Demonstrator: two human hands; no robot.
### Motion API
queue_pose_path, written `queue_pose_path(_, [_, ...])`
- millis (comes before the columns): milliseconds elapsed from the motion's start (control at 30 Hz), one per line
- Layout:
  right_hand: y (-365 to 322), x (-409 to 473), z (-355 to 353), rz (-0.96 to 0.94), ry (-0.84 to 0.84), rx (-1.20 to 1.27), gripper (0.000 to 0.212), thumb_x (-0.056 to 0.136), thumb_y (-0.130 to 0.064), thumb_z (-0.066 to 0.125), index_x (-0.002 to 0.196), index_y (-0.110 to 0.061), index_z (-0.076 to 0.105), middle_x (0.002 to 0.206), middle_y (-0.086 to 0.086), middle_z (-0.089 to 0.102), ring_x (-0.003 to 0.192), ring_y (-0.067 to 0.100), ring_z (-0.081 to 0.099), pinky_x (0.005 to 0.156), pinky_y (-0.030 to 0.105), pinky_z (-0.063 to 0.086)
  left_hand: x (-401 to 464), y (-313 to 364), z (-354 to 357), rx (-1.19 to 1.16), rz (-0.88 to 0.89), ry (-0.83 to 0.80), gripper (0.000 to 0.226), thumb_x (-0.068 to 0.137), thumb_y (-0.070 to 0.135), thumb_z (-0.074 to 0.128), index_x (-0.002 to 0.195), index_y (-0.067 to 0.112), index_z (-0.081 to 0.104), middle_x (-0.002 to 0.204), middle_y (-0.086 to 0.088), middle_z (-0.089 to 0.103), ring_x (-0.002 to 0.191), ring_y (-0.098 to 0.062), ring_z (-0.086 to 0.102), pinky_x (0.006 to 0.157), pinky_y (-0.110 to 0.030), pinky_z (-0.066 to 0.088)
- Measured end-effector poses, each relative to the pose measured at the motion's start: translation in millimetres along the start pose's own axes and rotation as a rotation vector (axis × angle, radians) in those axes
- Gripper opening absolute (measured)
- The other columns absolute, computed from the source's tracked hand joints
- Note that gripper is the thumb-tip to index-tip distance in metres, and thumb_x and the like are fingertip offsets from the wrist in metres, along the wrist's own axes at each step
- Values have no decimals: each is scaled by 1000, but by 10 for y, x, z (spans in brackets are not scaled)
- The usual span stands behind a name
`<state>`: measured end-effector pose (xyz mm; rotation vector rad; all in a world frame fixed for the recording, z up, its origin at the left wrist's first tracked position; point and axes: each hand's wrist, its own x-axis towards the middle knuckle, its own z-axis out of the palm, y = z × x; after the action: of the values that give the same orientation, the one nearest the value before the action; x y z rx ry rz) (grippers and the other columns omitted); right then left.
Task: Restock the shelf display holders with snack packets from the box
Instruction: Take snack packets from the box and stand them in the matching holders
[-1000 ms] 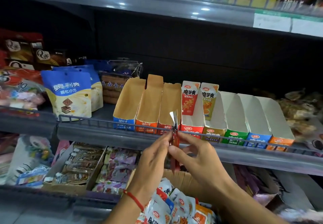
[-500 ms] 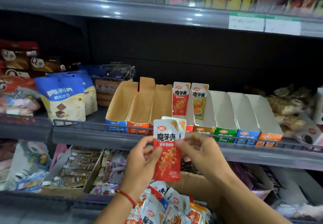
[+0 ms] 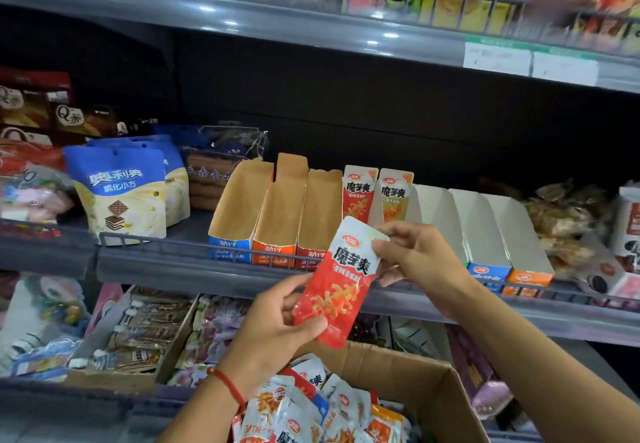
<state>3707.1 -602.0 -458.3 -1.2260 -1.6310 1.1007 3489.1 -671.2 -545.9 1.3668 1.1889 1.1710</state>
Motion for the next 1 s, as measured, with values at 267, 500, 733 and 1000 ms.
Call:
queue_pose_path(267, [-226, 144, -100, -66, -269, -362, 39, 90, -23, 74, 125, -21, 57, 111, -8, 71, 99, 7, 72, 68, 24, 60, 71, 33, -71, -31, 34, 15, 48, 84, 11, 81, 118, 38, 62, 106, 9, 78, 100, -13, 74, 86, -41, 62])
queue_pose_path(500, [-226, 307, -239, -64, -306, -247, 28, 92, -16, 73, 115, -10, 59, 106, 9, 76, 89, 20, 73, 68, 30, 58, 165, 93, -95, -173, 47, 53, 43, 80, 9, 78, 120, 20, 67, 101, 1, 80, 95, -18, 76, 78, -33, 63])
queue_pose_path(733, [-613, 679, -558, -371, 254, -684, 31, 95, -20, 72, 116, -23, 51, 104, -5, 67, 83, 6, 67, 64, 27, 57, 292, 121, -279, -110, 120, 201, 41, 86, 5, 76, 120, 27, 68, 107, 9, 78, 102, -12, 72, 84, -34, 60])
queue_pose_path(1000, [-577, 1226, -383, -193, 207, -897, 50, 97, -32, 68, 141, -33, 44, 133, 6, 61, 117, 28, 64, 90, 49, 60, 394, 142, -346, -21, 131, 260, 39, 88, 4, 74, 116, 31, 69, 103, 12, 77, 99, -7, 71, 93, -42, 59])
